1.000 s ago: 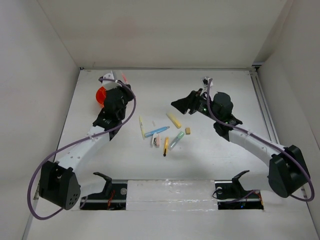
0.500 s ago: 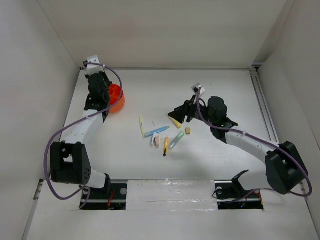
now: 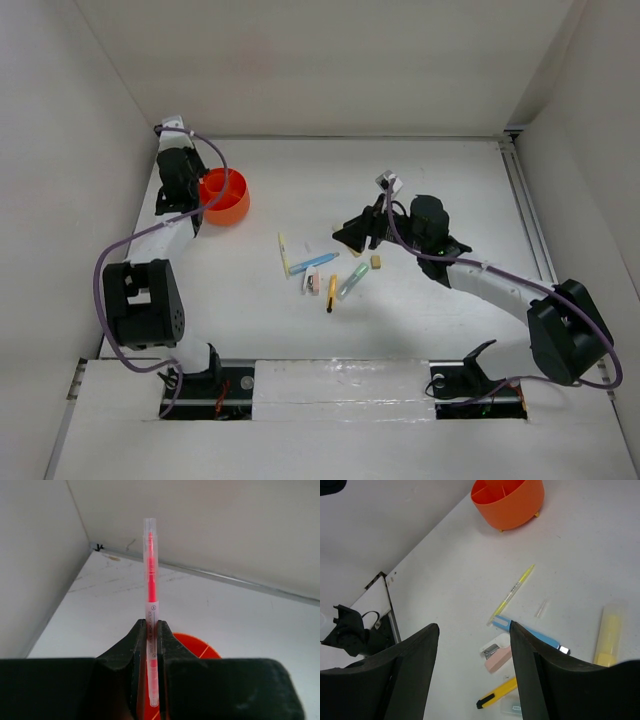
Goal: Sort the stationery into containers
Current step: Place the pen in the storage box.
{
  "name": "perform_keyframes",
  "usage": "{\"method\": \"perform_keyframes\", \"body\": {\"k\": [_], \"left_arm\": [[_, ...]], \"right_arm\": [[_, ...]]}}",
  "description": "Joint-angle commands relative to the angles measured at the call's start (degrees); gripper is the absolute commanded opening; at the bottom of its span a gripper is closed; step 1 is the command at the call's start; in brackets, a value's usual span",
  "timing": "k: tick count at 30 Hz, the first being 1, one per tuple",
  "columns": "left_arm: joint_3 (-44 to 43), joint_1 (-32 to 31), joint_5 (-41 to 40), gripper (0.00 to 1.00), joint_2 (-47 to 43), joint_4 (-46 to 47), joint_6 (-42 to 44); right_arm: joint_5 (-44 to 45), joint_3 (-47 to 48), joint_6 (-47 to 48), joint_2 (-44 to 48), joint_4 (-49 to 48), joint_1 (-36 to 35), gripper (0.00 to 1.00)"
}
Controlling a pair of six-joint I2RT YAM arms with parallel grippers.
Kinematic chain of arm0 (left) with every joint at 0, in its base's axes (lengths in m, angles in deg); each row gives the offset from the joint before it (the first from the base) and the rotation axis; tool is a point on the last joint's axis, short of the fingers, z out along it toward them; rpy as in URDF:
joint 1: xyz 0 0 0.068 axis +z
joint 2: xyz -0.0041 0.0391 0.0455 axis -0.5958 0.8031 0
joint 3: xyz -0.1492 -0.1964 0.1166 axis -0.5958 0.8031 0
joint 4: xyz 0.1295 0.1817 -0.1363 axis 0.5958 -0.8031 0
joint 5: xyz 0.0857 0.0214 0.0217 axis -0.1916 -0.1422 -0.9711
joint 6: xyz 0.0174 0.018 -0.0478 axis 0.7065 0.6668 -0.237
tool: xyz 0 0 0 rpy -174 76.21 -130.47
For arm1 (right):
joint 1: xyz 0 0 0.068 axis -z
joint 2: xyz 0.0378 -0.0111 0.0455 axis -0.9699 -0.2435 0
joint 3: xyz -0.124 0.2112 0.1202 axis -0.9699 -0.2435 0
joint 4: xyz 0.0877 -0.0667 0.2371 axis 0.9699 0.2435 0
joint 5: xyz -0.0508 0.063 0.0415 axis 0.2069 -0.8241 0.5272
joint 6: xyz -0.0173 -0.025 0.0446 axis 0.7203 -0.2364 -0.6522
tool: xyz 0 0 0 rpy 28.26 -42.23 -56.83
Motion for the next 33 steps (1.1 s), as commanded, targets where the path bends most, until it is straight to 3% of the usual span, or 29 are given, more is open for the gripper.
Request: {"method": "perform_keyframes", "body": {"k": [1,21,33], "left_arm": [[0.1,0.1,1.8,0.00,1.2,4.7,0.3],[2.4,1.8,-1.1,0.00,9.4,6.5,2.5],[1.8,1.8,-3.0,0.00,9.4,3.4,1.4]], "right_arm": [[-1.1,0.7,1.1,0.8,-2.8,-0.5,0.64],[-1.1,1.3,1.6,-0.9,-2.8,-1.0,0.64],[-1.1,1.3,1.6,-0.9,-2.8,-1.0,0.64]]}}
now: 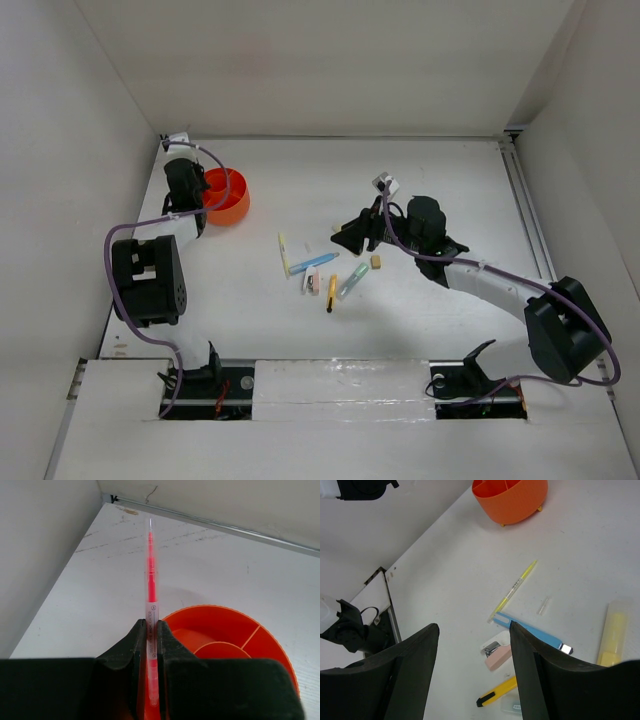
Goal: Sort the stationery into containers
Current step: Place the pen in the storage box.
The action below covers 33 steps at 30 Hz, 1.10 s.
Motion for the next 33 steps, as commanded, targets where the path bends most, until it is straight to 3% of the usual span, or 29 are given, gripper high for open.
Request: {"method": "perform_keyframes", "body": {"k": [1,10,16,25,33], "left_arm": [[-0.3,-0.2,-1.3,0.00,-0.7,-0.2,-0.8],[-0.3,-1.4,-2.4,0.00,-0.7,-4.0,-2.7],[0.9,-1.4,-3.1,0.09,-1.8,-5.1,-2.7],[2.0,-1.9,-3.1,0.37,-4.0,-5.1,-3.2],[1.5,-1.9,-4.2,0.67,-14.9,-5.1,-4.5]], "right_arm": [[-0.9,1.3,1.1,0.0,-2.8,-0.3,0.64],[-0.9,1.3,1.1,1.1,-2.8,-0.3,0.64],[-0.9,1.3,1.1,1.1,-2.8,-0.9,0.64],[-0.9,1.3,1.1,1.1,-2.8,-1.4,0.64],[0.8,2.8,3.0,0.0,0.2,-1.4,0.67]]}}
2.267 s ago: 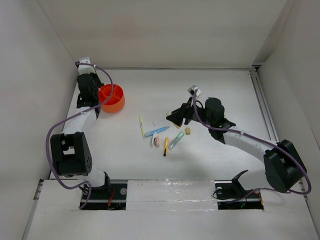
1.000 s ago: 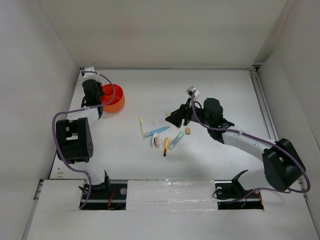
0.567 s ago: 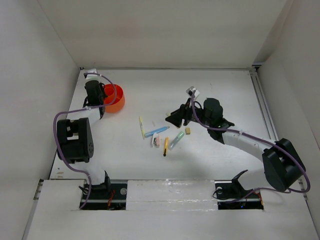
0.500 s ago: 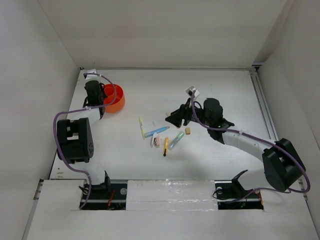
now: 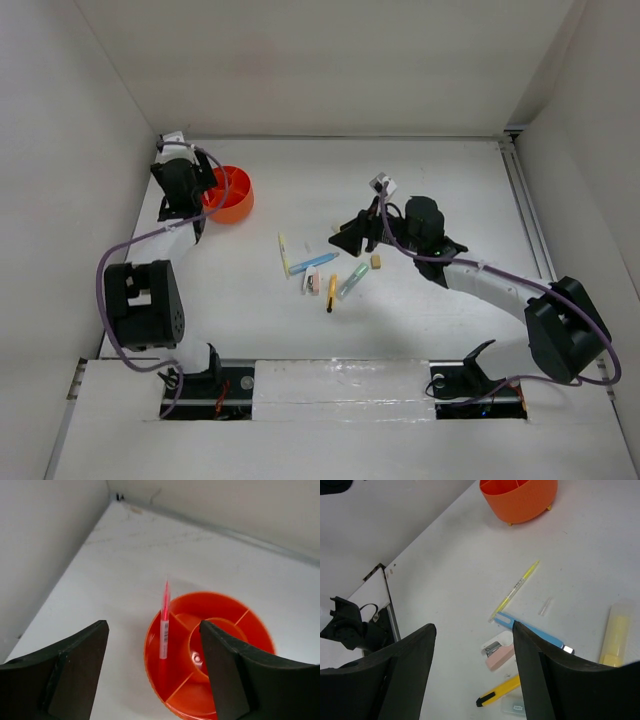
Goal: Sort the stationery into containers
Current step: Place the pen in the storage box, then pick up the pen from the center of the board.
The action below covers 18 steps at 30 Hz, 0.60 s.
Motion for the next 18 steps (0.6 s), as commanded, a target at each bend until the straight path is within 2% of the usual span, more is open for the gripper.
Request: {"method": "perform_keyframes", "body": {"k": [1,4,5,6,7,8,9,11,13,16,18], "left_arm": [[-0.7,-0.3,-0.9,0.70,-8.9,2.8,-0.9],[-1.8,-0.3,-3.0,0.84,-12.4,2.2,-0.9],[-2.5,-0.3,-3.0,0.92,-12.9,0.4,-0.9],[-4.5,-0.3,-4.0,1.00,-13.4,-0.9,-0.9],[-6.3,-1.5,-6.1,1.00,-13.4,-2.7,-1.6],[-8.5,-1.5,-6.8,1.00,-13.4,-4.9,-1.6],[-11.2,-2.4,-7.3,1.00,-12.8,-11.1,-2.6],[-20.2,-3.4,-7.3,1.00,-11.6,-17.5,-7.2],[-27.6,-3.4,-5.3,1.00,-10.9,-26.0,-12.7],[-30.7,-3.4,2.9,1.00,-12.6,-30.3,-17.6],[-28.6,-3.4,12.0,1.00,-15.8,-26.4,-19.1]], "right_arm": [[0.8,3.1,2.2,0.0,-0.2,-0.6,0.69],[1.3,3.1,2.2,-0.5,-0.2,-1.1,0.72],[1.3,3.7,2.7,-0.5,0.3,-1.1,0.79],[1.3,4.2,2.7,-0.5,0.4,-1.1,0.80],[2.1,4.2,3.2,-0.5,2.2,-1.1,0.95],[3.9,4.9,4.2,-0.5,3.4,-1.1,1.00],[5.4,5.5,4.9,-0.5,5.0,-1.1,1.00],[9.1,7.5,6.9,0.7,10.7,-1.1,1.00],[16.3,9.6,7.4,1.5,14.5,-1.6,1.00],[26.2,11.8,8.9,3.1,21.9,-2.2,1.00],[32.0,14.3,8.9,3.8,27.5,-2.2,1.00]]}}
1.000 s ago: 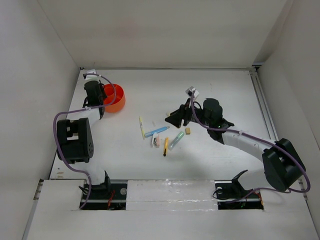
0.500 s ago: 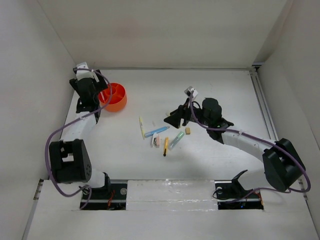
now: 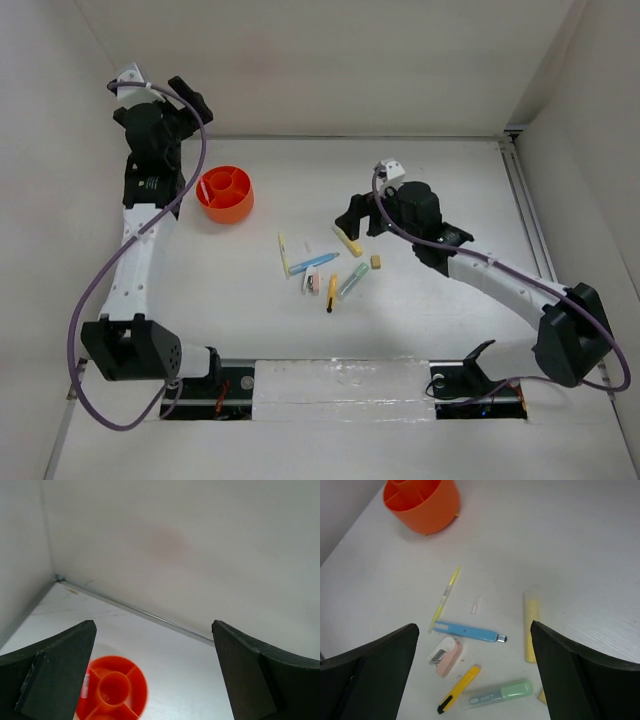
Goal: Sort the stationery into containers
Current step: Pick up the pen from the center of the board.
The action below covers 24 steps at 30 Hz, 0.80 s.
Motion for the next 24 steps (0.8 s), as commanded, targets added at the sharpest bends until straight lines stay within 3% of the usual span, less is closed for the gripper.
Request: {"method": "perform_keyframes", "body": {"k": [1,3,7,9,11,14,15,20,24], "left_arm": [[1.7,0.1,14.2,1.00,-5.6,-0.9,-6.0],[5.7,0.1,20.1,1.00,-8.1,1.5,-6.6],[4.6,0.1,23.8,1.00,-7.4,-4.2,-9.1],[3.8,0.1,25.7,1.00,-6.6,-7.9,-10.7],[2.2,-5.3,16.1,1.00,-4.8,-12.7,-11.5],[-2.1,-21.9,-5.0,1.00,0.7,-24.7,-13.1],[-2.1,-24.1,-7.7,1.00,2.1,-28.2,-15.1],[10.9,-23.9,-2.9,1.00,6.3,-25.3,-19.8],[13.8,-26.2,-1.5,0.98,13.1,-26.1,-21.9]], "right_arm": [[14.2,5.6,2.1,3.8,10.5,-0.9,1.00],[16.8,6.7,2.1,5.7,14.2,-1.4,1.00],[21.3,6.7,0.0,9.7,15.7,-1.4,1.00],[19.1,6.2,0.0,10.4,16.3,0.2,1.00],[17.5,7.8,0.8,10.4,18.7,0.8,1.00],[20.1,9.5,2.1,8.6,21.8,0.8,1.00],[21.9,10.3,2.1,8.6,22.3,0.8,1.00],[23.2,11.0,2.1,7.1,23.9,0.8,1.00],[20.8,10.2,2.8,7.7,21.3,0.8,1.00]]}}
